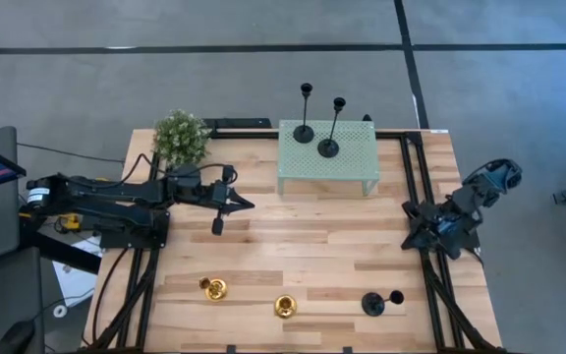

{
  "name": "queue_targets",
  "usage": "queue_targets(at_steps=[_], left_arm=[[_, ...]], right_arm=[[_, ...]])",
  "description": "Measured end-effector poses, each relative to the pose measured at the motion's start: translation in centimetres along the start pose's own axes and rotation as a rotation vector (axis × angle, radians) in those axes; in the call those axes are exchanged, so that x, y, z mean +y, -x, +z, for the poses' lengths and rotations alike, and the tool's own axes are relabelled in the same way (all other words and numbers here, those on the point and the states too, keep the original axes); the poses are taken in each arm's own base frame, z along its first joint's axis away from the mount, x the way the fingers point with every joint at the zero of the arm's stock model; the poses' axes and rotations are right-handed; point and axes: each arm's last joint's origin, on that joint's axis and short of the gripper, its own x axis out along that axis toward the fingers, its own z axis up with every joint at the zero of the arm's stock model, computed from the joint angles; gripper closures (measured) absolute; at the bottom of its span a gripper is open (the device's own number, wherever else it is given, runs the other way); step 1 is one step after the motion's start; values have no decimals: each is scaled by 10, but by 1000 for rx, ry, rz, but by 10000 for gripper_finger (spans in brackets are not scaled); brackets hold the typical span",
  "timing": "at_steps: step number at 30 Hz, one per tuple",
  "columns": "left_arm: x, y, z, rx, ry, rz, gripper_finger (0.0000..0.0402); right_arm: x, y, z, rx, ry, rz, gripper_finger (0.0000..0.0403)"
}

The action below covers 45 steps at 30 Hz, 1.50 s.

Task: Pick & Place candle stick holders
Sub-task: Put the black candle holder on the shelf

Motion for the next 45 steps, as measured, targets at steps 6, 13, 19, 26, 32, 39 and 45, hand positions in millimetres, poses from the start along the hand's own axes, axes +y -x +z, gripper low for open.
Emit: queue_targets(at_steps=[6, 13, 19, 26, 32, 39, 45], left_arm=[[0, 0, 1, -7, 2, 2, 394], [0, 0, 1, -14, 1, 3, 394], [0, 0, 2, -21, 25, -8, 394], [0, 0, 3, -28, 23, -7, 394], [0, 0, 3, -35, 21, -6, 394], [0, 0, 3, -35, 21, -6, 394], [0, 0, 3, -35, 21, -6, 394]], right_arm=[[2, -15, -2, 128, -8, -30, 403], [11, -38, -11, 359, -11, -11, 403], [22, -50, -14, 381, 122, 22, 403], [27, -61, -21, 460, 70, -14, 403], [28, -69, -20, 426, 85, -58, 386], [34, -81, -18, 399, 142, -23, 295], [37, -93, -19, 390, 144, -25, 218]])
